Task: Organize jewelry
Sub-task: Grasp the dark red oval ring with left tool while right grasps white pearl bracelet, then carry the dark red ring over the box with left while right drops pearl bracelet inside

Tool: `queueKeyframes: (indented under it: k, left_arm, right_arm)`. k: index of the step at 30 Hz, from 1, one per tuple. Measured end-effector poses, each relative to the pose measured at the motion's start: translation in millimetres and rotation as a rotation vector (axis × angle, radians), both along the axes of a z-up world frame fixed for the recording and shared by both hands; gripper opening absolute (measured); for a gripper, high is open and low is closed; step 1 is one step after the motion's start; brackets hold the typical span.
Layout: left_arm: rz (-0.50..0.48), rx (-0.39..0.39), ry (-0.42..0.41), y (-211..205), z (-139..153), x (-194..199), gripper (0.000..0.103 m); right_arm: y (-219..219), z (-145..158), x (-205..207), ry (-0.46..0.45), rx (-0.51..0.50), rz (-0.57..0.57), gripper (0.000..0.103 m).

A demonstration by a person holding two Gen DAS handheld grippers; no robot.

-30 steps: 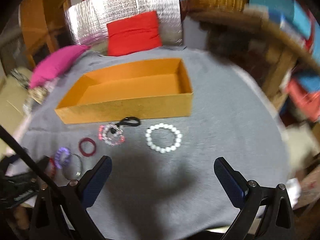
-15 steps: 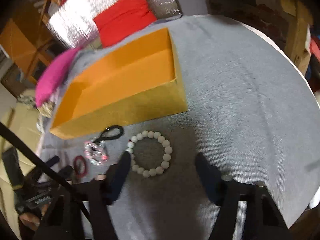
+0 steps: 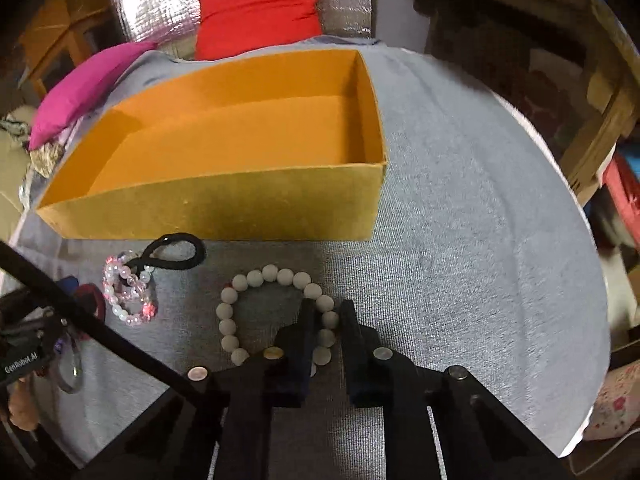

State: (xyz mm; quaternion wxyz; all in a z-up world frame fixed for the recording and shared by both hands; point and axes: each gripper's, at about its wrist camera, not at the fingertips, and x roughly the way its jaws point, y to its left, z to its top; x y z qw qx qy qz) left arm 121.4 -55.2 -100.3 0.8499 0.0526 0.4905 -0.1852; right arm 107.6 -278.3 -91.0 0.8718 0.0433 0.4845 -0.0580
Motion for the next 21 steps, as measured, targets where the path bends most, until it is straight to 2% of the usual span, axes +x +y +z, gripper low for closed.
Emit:
queueKeyframes:
  k: [1, 3, 8, 10, 17, 21]
  left_arm:
    - [-0.007, -0.003, -0.005, -0.9, 0.5, -0.2, 0.022]
    - [-0.029, -0.015, -0.006, -4.2, 1.0, -1.6, 0.009]
    - [-0.051, -0.009, -0.034, -10.7, 4.5, -12.4, 0.007]
    - [-0.043, -0.027, -0.052, -6.3, 10.5, -14.9, 0.006]
    - [-0.054, -0.099, -0.129, 12.7, 36.7, -24.9, 0.006]
    - [-0.036, -0.159, -0.219, 28.4, 62.1, -18.2, 0.006]
  right_arm:
    - [3.2, 1.4, -2.0, -0.006, 0.000, 0.001, 0.011]
    - [7.1, 7.6, -7.4, -0.032, 0.021, 0.001, 0.011]
    - [6.1, 23.0, -23.5, -0.097, 0.063, 0.007, 0.011]
    - [5.7, 29.6, -28.1, -0.118, 0.108, 0.009, 0.011]
    - [11.1, 39.2, -33.3, -0.232, 0.157, 0.048, 0.010]
    - [11.8, 52.1, -33.4, -0.315, 0.197, 0.067, 0.010]
